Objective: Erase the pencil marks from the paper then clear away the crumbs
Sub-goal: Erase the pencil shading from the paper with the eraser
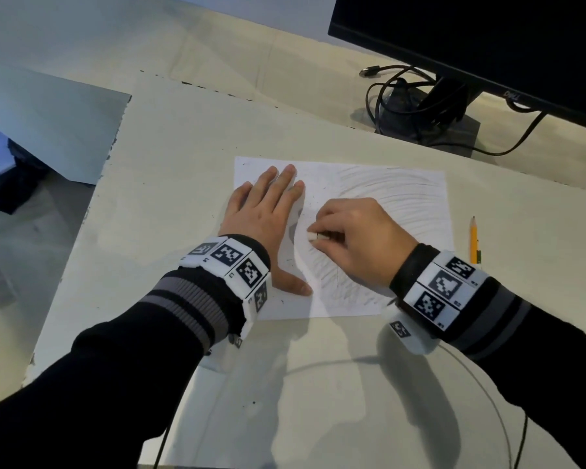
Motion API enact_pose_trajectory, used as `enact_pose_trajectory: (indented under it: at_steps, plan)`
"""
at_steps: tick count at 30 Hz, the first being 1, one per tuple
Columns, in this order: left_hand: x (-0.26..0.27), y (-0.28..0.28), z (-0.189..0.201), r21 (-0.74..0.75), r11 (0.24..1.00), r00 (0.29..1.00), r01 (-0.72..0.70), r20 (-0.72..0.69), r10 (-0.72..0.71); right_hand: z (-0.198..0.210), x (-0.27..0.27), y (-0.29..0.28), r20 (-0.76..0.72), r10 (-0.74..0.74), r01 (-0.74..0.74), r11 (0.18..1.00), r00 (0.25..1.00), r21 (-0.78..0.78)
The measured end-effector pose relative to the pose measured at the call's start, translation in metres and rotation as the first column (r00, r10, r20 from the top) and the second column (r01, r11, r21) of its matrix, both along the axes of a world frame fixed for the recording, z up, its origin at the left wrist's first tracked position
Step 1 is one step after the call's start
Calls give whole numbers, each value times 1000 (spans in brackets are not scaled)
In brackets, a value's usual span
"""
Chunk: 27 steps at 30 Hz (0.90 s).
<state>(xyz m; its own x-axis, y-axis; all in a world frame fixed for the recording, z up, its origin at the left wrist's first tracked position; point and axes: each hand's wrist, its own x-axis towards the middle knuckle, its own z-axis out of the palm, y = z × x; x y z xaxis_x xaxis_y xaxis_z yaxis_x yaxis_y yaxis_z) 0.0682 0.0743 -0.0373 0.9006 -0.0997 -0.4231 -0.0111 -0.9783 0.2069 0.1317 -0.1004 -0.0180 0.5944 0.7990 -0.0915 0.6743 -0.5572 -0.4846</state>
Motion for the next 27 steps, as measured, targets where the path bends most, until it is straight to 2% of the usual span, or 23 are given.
enact_pose_trajectory:
  at_steps: [3, 7, 12, 16, 21, 27]
  plan:
    - [0, 1, -1, -19, 1000, 1000, -3, 12, 3, 1, 12, 4, 7, -12, 12, 1000, 1000, -27]
    - [0, 1, -1, -16, 1000, 1000, -4, 13, 4, -4, 7, 5, 42, -81, 79, 996, 996, 49]
    - [0, 0, -1, -28, 1000, 1000, 6, 11, -5, 2, 4, 3, 0, 8, -8, 1000, 1000, -23]
    - [-1, 1, 0, -32, 1000, 1000, -1, 4, 1, -3, 15, 10, 70, -77, 76, 997, 995, 20]
    - [0, 0, 2, 6, 1000, 1000, 15, -18, -15, 2, -9, 0, -24, 3, -3, 1000, 1000, -3]
    - [0, -1, 5, -12, 1000, 1000, 0, -26, 0, 4, 17, 1, 37, -207, 206, 978, 978, 34]
